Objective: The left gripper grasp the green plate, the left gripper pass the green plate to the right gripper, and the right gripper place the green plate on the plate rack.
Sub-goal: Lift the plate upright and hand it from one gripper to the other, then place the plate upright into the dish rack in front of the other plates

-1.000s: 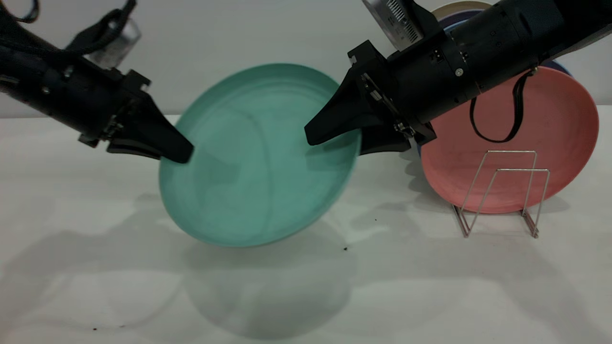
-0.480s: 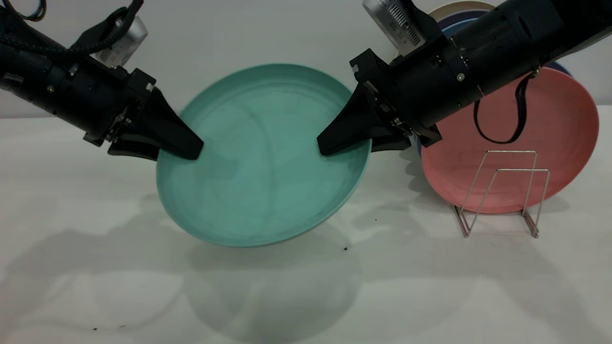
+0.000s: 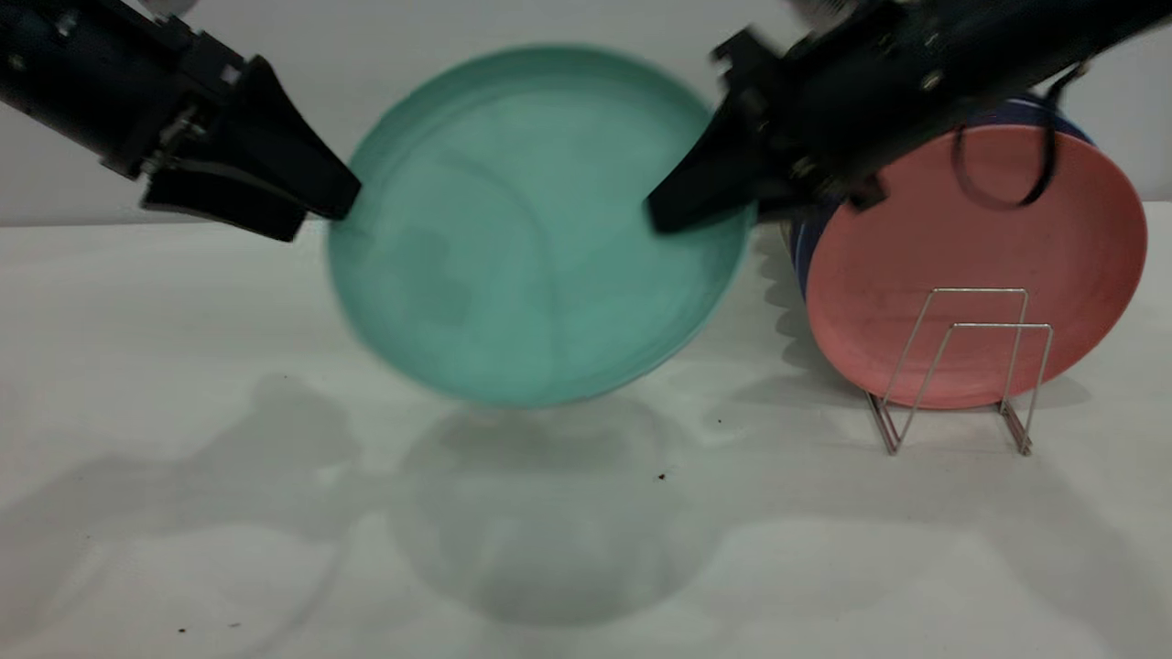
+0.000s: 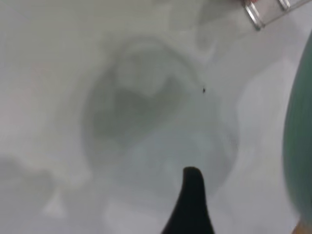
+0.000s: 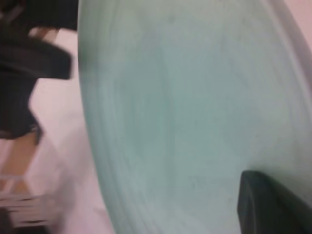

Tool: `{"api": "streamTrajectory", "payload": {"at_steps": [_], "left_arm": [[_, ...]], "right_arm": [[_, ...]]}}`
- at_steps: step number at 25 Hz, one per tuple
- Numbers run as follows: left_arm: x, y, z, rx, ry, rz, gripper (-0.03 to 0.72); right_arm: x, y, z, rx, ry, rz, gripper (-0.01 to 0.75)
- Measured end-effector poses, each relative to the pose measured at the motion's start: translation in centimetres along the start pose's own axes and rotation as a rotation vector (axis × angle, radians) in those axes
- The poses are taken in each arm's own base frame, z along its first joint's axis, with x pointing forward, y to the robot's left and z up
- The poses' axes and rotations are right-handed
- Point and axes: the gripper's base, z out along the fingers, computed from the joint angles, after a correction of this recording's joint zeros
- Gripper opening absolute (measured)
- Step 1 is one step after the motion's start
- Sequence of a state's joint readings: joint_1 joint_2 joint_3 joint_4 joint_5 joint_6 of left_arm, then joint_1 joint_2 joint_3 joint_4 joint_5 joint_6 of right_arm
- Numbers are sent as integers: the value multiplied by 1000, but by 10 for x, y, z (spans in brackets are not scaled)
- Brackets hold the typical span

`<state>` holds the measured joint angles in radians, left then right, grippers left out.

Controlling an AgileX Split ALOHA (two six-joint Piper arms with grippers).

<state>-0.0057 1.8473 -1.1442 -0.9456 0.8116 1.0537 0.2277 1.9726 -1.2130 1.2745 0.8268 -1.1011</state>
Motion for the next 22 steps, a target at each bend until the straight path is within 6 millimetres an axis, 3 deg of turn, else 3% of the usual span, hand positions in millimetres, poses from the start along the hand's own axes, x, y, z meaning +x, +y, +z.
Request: {"api": "streamTrajectory", "payload": {"at_steps": [3,5,9,12,15,22], "left_arm": [[-2,-8,-14,-20,-11,20,623],[-3,-11,-21,-30,-23,31,600],[-3,-10,-23,-48,-22,38,582],[-3,-10,-23,-50,-22,38,581],[-3,-10,-23,-50,-22,37,579],[-3,-10,-23,-50,-22,37,579]], "right_arm": [[-9,-1,-29,85,-20,-151,87],[-15,8,-50,137,-28,-339,87],[-23,41,-90,234,-3,-901,87],[-21,53,-113,322,111,-1281,87],[-22,43,-127,430,184,-1359,87],[-26,10,-158,624,171,-1218,87]]}}
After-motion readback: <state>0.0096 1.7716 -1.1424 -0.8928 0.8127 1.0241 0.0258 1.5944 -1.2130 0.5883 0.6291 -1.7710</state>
